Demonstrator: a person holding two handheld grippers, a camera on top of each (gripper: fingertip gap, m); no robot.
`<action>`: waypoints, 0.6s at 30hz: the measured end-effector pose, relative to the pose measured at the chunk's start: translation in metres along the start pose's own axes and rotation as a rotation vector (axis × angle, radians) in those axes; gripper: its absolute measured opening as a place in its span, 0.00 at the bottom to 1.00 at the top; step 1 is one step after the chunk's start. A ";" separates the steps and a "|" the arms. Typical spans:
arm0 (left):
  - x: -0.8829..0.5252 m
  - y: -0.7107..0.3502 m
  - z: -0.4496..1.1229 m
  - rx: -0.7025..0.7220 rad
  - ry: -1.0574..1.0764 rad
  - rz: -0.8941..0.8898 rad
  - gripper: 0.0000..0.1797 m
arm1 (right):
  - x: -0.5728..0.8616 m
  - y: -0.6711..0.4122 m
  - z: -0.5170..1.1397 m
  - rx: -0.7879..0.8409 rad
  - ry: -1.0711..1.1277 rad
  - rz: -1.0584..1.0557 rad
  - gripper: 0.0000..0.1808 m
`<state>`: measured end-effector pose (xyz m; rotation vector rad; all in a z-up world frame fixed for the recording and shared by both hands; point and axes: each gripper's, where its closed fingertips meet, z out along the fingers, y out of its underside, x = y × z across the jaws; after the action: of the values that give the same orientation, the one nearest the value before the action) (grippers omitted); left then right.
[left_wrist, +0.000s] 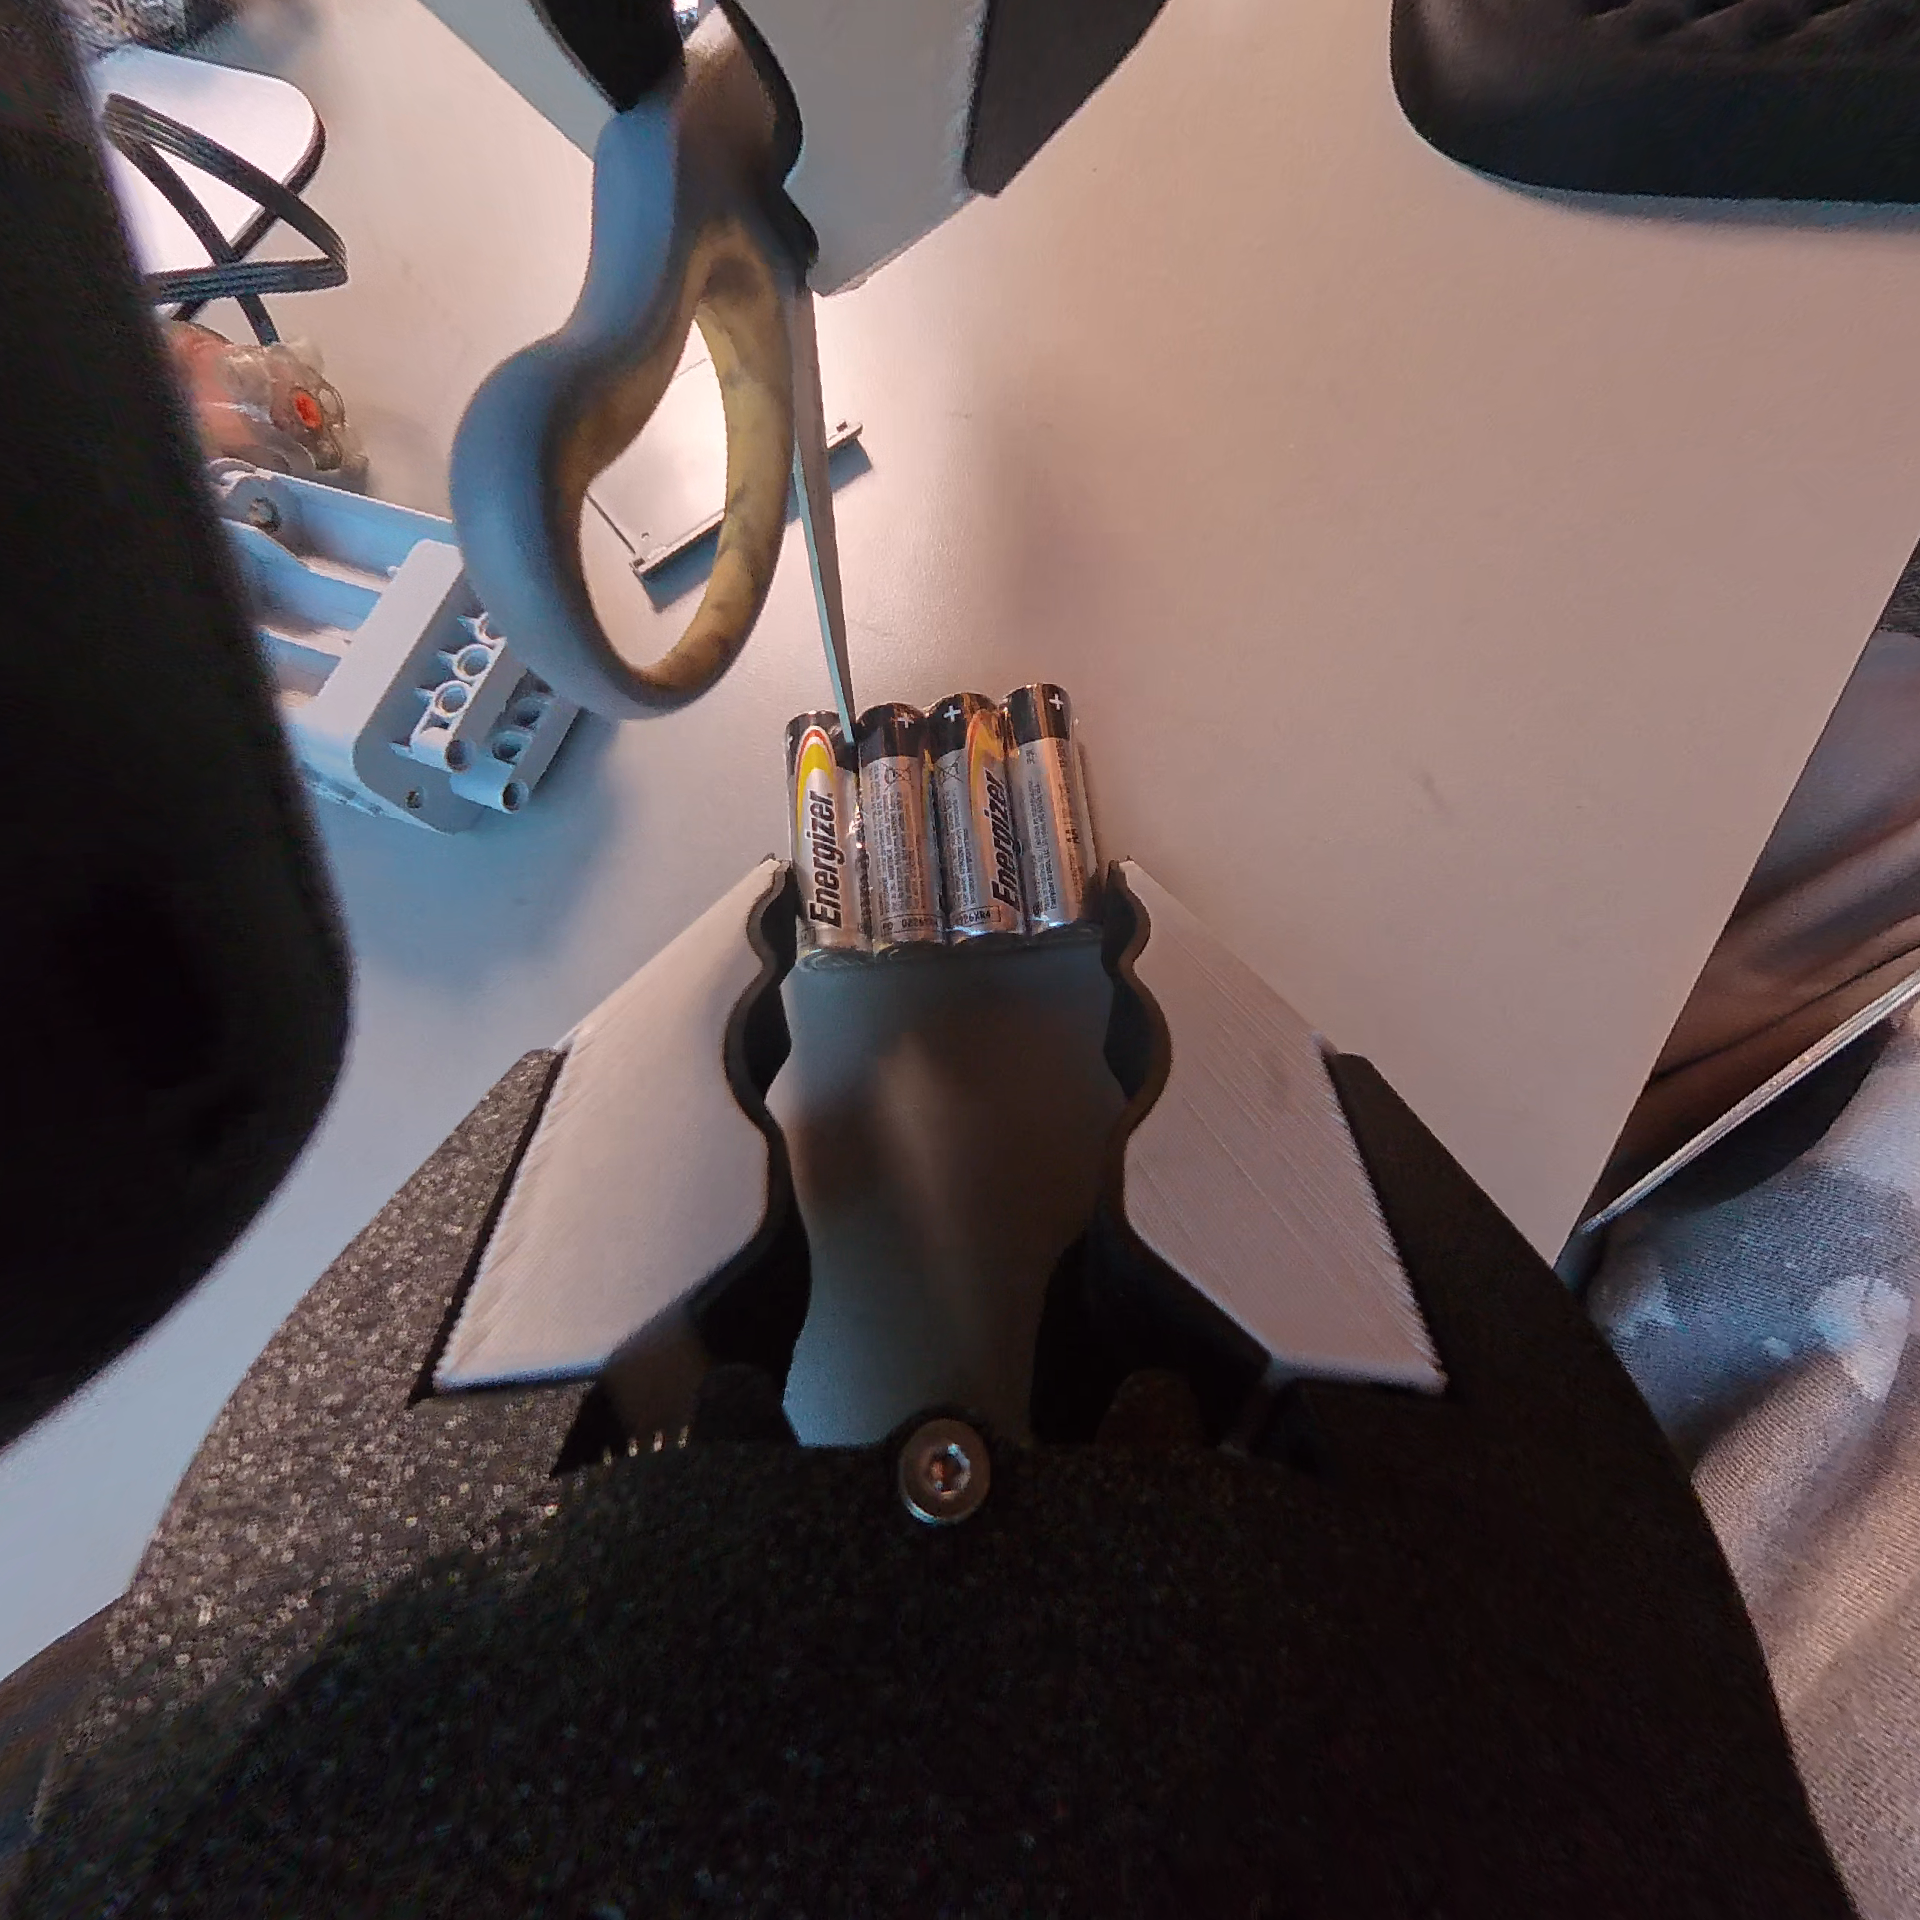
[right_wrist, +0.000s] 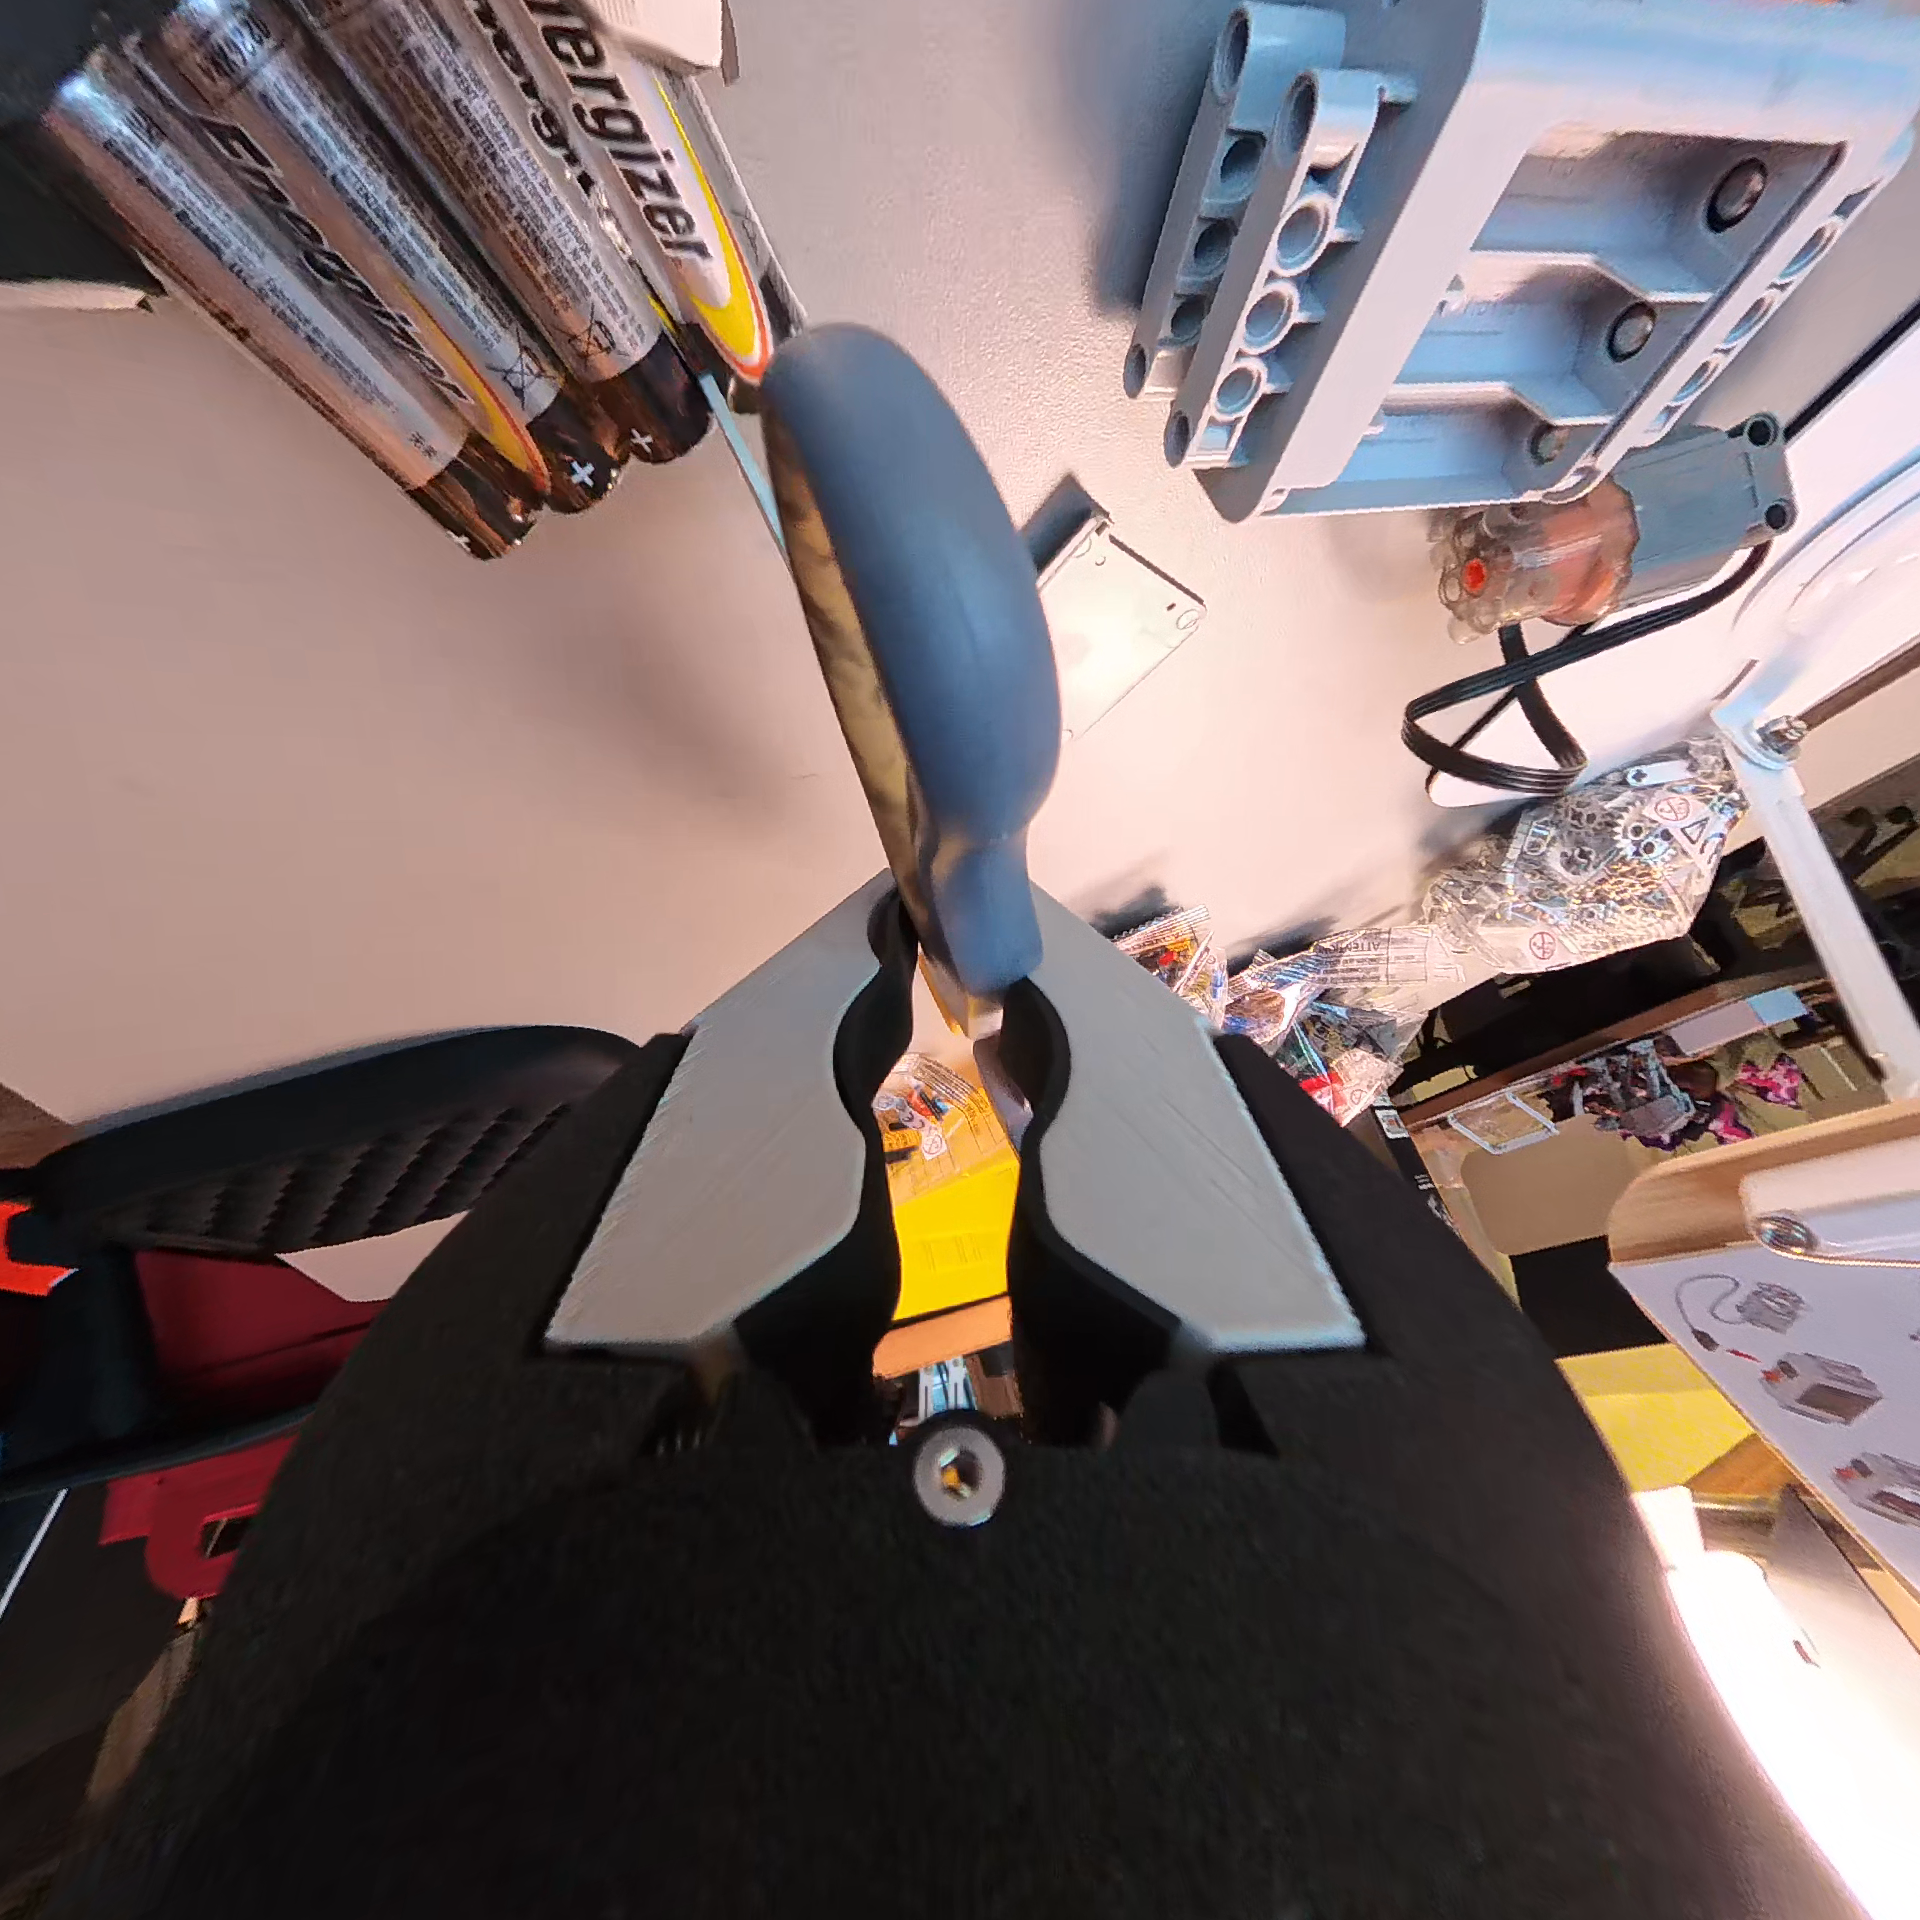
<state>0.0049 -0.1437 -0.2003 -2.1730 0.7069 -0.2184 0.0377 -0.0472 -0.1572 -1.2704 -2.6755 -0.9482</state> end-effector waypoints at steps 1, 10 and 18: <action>0.000 0.000 0.000 0.000 0.000 0.000 0.32 | 0.001 0.002 0.001 -0.006 0.009 -0.002 0.06; 0.000 0.000 0.000 -0.002 0.007 -0.007 0.32 | 0.007 0.036 -0.002 0.137 -0.036 0.194 0.05; 0.001 0.000 0.000 -0.007 0.019 -0.016 0.32 | -0.032 0.071 0.006 0.367 -0.169 0.419 0.05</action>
<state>0.0056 -0.1441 -0.2003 -2.1868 0.7021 -0.2449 0.1108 -0.0319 -0.1346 -1.7695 -2.3804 -0.2963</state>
